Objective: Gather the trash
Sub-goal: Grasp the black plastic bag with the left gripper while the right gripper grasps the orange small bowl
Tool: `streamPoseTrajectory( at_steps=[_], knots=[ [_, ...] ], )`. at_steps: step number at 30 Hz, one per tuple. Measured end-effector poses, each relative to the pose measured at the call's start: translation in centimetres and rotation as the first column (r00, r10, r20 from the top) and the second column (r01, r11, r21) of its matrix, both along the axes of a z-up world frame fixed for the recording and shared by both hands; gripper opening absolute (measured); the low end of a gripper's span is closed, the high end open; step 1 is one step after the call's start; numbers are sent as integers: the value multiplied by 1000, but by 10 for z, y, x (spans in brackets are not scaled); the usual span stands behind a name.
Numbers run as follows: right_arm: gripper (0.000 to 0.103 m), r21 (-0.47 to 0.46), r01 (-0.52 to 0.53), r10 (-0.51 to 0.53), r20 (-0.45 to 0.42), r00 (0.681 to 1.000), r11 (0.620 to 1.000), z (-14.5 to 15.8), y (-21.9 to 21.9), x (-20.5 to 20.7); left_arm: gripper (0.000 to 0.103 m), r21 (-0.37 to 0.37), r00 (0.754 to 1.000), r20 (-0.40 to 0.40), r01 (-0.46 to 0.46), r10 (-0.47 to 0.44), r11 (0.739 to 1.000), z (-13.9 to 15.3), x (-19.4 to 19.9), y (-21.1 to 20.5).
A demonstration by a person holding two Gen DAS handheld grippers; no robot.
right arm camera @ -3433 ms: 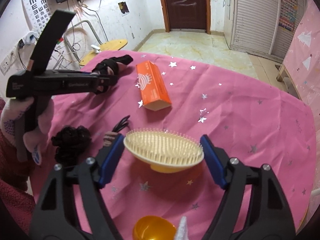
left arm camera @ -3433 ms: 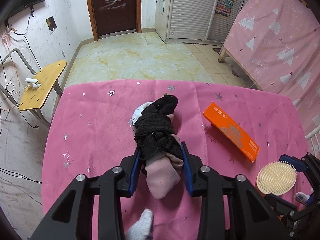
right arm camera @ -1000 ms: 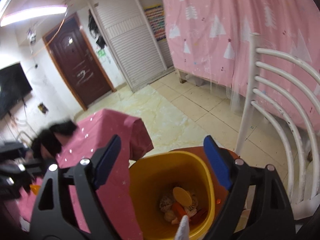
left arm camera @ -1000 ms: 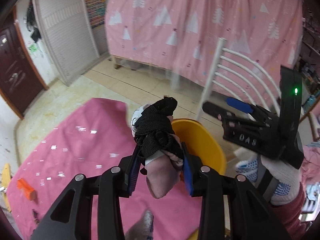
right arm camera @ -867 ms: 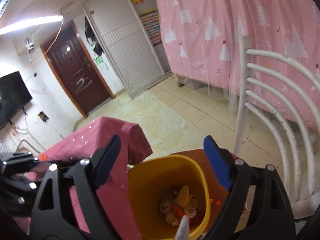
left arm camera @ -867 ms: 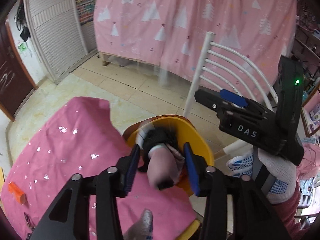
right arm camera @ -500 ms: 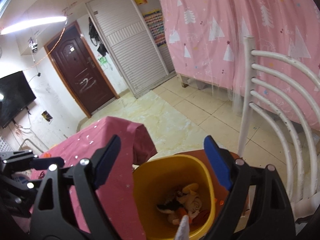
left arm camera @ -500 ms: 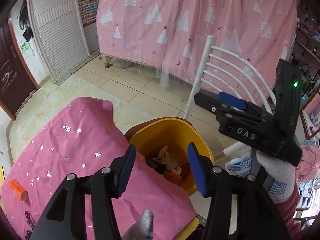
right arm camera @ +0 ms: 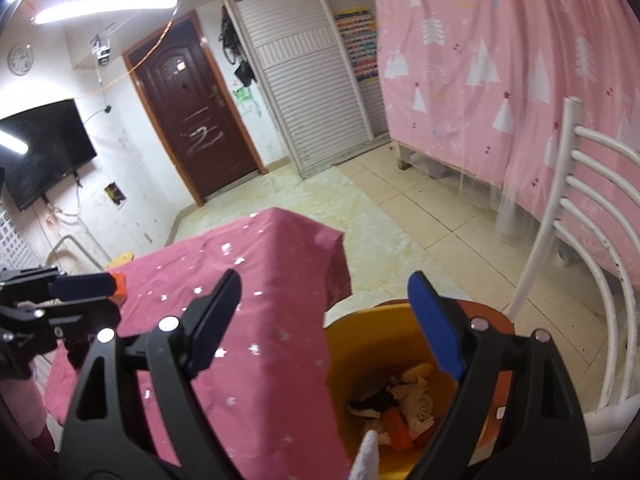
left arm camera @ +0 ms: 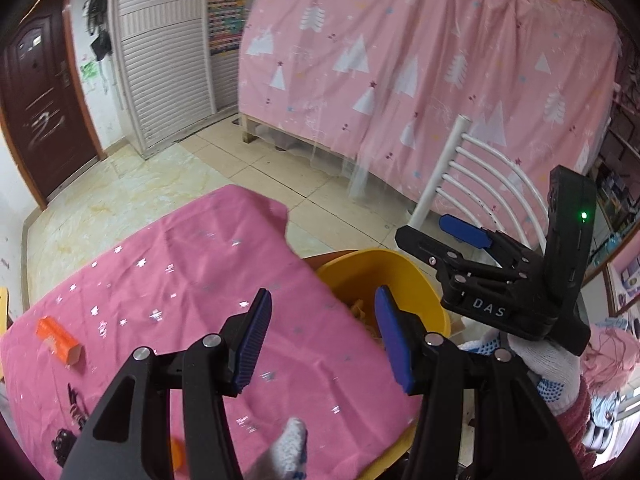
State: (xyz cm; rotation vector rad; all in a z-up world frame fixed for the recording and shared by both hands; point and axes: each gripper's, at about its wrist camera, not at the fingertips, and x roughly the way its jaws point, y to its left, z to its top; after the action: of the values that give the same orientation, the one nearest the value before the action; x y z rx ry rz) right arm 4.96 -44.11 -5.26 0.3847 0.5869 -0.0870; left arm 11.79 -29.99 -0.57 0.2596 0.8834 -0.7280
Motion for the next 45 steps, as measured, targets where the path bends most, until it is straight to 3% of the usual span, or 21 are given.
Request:
streamPoseTrajectory(
  at_steps=[12, 28, 45],
  knots=[
    [82, -50, -151, 150, -8, 989, 987, 14, 76, 23, 46, -56, 991, 13, -129, 130, 990, 11, 17, 84],
    [82, -77, -361, 358, -50, 932, 929, 15, 177, 38, 47, -116, 955, 19, -291, 295, 950, 17, 26, 186],
    [82, -79, -530, 515, -154, 843, 844, -12, 255, 38, 49, -15, 889, -17, -459, 458, 889, -34, 42, 287]
  ],
)
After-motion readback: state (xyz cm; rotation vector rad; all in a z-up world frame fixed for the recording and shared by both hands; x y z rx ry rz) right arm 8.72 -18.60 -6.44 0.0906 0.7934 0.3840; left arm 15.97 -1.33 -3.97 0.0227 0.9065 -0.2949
